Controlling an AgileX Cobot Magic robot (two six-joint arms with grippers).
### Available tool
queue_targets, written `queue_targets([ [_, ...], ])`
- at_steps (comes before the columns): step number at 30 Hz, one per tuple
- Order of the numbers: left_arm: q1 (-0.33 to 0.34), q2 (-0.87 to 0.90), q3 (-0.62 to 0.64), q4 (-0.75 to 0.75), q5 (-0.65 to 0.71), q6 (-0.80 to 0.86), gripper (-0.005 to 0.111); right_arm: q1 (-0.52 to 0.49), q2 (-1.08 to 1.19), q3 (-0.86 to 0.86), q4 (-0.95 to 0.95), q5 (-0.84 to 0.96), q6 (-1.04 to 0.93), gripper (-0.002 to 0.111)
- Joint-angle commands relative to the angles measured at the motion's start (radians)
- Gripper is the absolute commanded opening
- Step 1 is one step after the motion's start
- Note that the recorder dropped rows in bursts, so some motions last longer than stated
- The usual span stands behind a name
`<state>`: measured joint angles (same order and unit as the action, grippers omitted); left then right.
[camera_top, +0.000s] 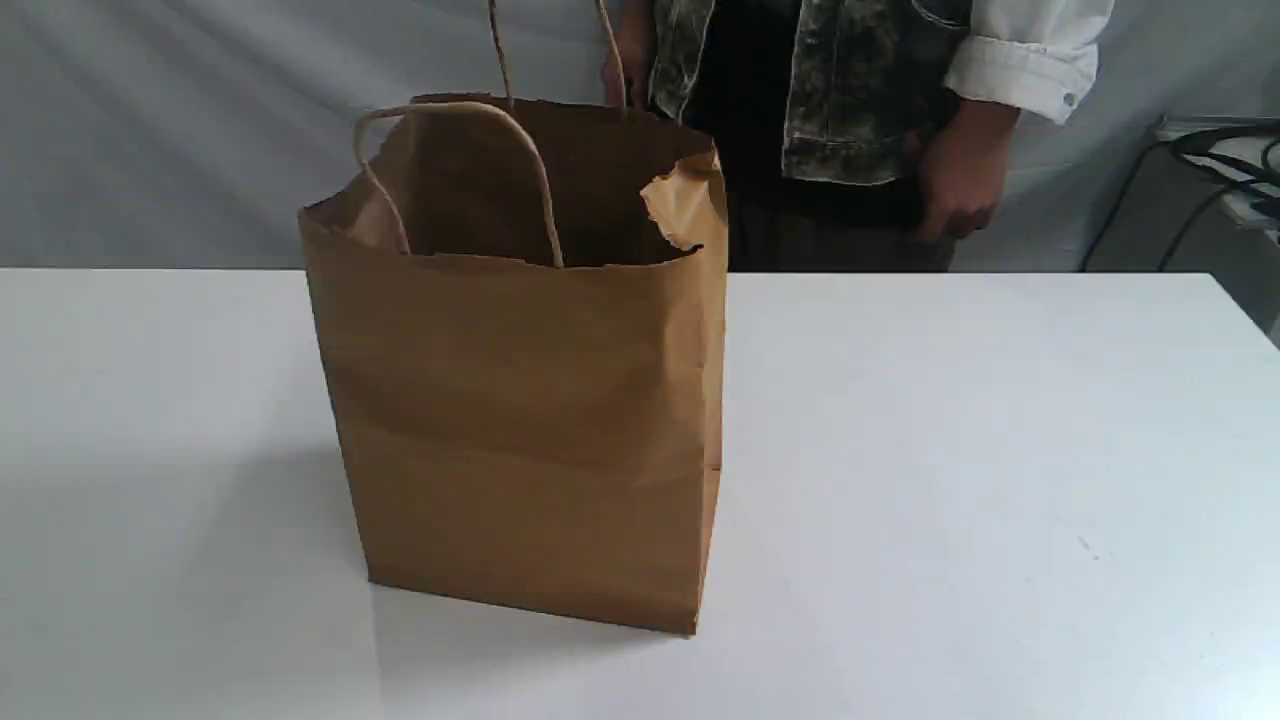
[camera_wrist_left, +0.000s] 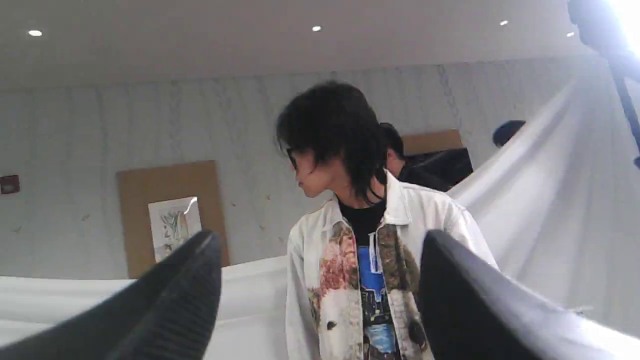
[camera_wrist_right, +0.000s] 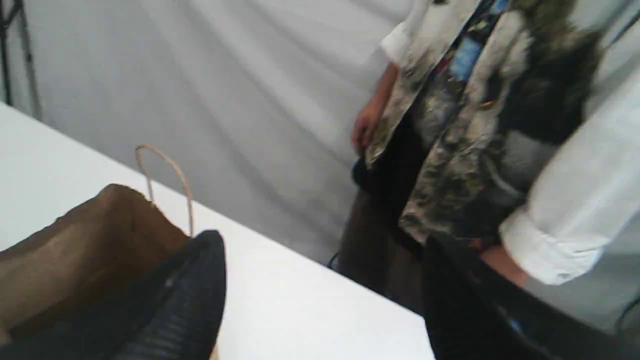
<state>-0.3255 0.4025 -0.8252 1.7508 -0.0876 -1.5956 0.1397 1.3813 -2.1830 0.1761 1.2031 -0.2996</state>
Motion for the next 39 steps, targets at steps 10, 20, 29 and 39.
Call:
queue_targets([
  [10,-0.004,-0.146,0.188,-0.016,0.026,-0.108,0.060,-0.002,-0.315,-0.001,-0.327,0.018,0.042,0.057],
  [20,-0.004,-0.144,0.426,-0.016,0.013,-0.212,0.060,0.000,-0.543,0.291,-0.400,-0.040,0.038,0.056],
  [29,-0.004,-0.144,0.570,-0.016,0.015,-0.259,0.055,0.000,-0.866,0.894,-0.616,-0.372,0.097,0.056],
  [39,-0.004,-0.144,0.606,-0.016,0.060,-0.290,0.055,0.000,-1.112,1.462,-0.697,-0.549,0.338,0.050],
])
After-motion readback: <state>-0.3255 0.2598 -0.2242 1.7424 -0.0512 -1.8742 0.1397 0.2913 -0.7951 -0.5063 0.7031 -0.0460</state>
